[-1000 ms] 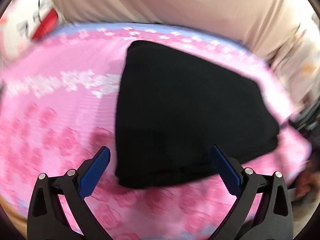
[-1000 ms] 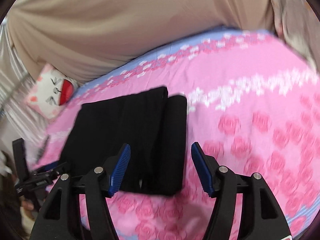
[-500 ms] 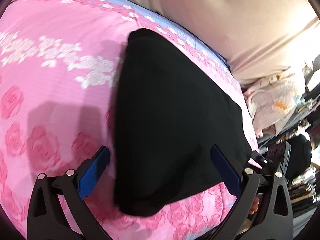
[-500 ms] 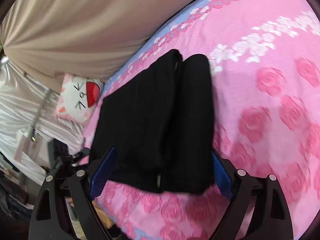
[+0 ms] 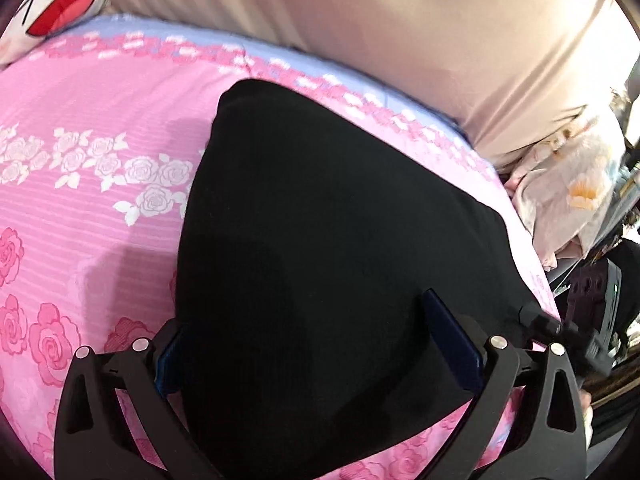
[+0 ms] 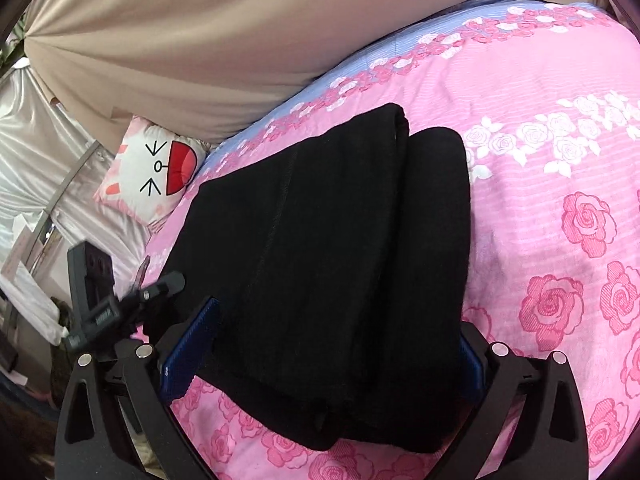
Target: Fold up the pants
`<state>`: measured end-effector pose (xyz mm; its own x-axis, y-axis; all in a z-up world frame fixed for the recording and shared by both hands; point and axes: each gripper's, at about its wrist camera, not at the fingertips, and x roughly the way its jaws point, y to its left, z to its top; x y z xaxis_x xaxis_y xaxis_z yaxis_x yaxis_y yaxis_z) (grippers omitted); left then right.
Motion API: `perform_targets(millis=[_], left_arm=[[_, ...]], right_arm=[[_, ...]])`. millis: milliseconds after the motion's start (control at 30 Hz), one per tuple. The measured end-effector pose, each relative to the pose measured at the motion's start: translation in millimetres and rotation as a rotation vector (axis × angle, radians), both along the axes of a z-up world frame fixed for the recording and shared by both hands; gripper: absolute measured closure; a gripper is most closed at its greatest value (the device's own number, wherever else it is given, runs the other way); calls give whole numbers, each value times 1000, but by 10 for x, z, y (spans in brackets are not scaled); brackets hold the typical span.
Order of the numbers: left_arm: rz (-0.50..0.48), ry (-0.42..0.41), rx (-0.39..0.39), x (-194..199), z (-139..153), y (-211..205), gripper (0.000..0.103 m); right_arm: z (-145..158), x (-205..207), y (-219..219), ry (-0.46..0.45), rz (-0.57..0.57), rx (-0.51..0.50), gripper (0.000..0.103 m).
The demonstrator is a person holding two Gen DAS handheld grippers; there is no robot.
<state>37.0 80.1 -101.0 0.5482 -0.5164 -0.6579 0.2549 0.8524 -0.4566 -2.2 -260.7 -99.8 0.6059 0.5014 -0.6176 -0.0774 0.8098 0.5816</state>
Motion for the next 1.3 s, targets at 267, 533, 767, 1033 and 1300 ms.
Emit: perform_targets(millis=[267,533,767,1033,1300], left_arm=[[27,13,-18,50,-1,3,5],[91,16,31,58,2,-72,5],[89,16,39,60,3,-66,5],[92,10,49,49,7,-90,5],[86,47,40,98,15,-63,5]], right_arm=[[9,17,39,0,-38,-13,5],[-15,36,6,11,-41,-7,5],[-25,29,-17,16,-52,-3,5],[-17,43,-5,17,-52,-9,5],[-24,-2,-48,17,-121,20,8]])
